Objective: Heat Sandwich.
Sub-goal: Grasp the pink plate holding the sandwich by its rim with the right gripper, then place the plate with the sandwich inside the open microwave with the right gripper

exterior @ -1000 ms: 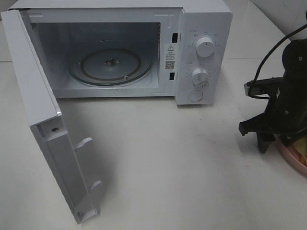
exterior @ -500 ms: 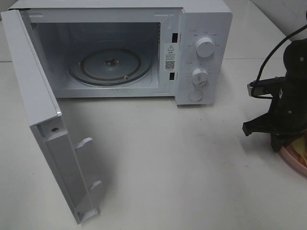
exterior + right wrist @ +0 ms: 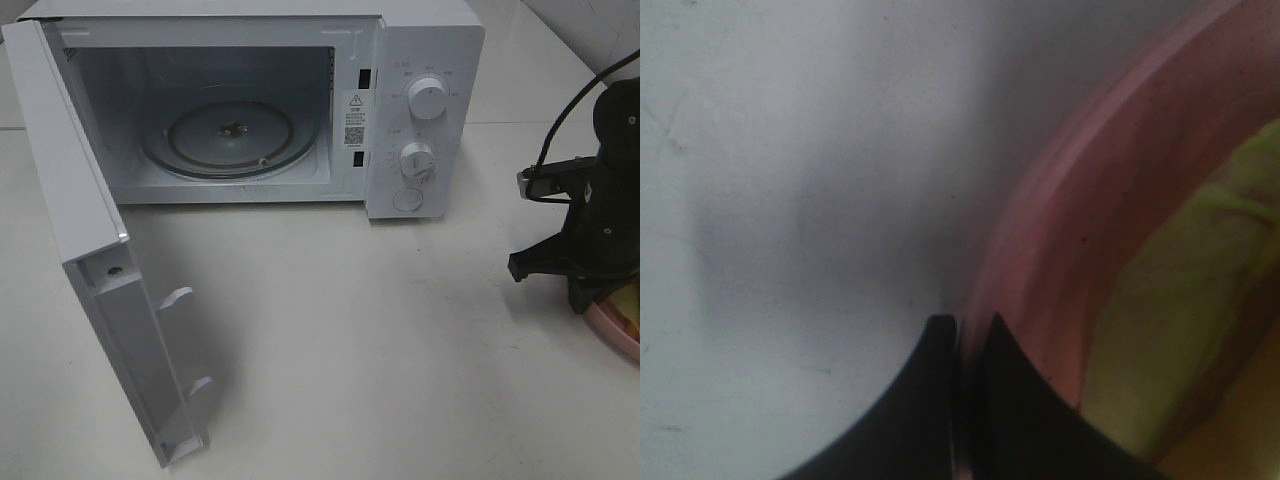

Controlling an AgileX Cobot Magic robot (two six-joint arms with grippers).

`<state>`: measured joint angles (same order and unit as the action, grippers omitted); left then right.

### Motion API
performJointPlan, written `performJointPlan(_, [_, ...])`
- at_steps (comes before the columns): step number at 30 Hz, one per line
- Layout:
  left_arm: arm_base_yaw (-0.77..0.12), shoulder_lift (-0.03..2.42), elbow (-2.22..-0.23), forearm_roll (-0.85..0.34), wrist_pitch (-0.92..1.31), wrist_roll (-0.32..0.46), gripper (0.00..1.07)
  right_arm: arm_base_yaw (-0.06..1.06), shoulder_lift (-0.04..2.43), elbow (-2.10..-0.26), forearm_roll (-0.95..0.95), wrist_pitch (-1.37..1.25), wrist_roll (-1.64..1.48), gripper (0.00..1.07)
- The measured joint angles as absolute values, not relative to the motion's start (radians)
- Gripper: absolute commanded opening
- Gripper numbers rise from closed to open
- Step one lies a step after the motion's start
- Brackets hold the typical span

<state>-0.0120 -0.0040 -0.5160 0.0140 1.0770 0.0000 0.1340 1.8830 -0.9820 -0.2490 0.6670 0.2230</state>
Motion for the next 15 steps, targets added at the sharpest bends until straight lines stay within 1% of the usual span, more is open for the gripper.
performJointPlan(15, [-0.012, -0.004, -0.516, 0.014, 1.077, 0.0, 1.0, 0.135, 1.882, -0.982, -0.303, 0.672, 0.253, 0.0])
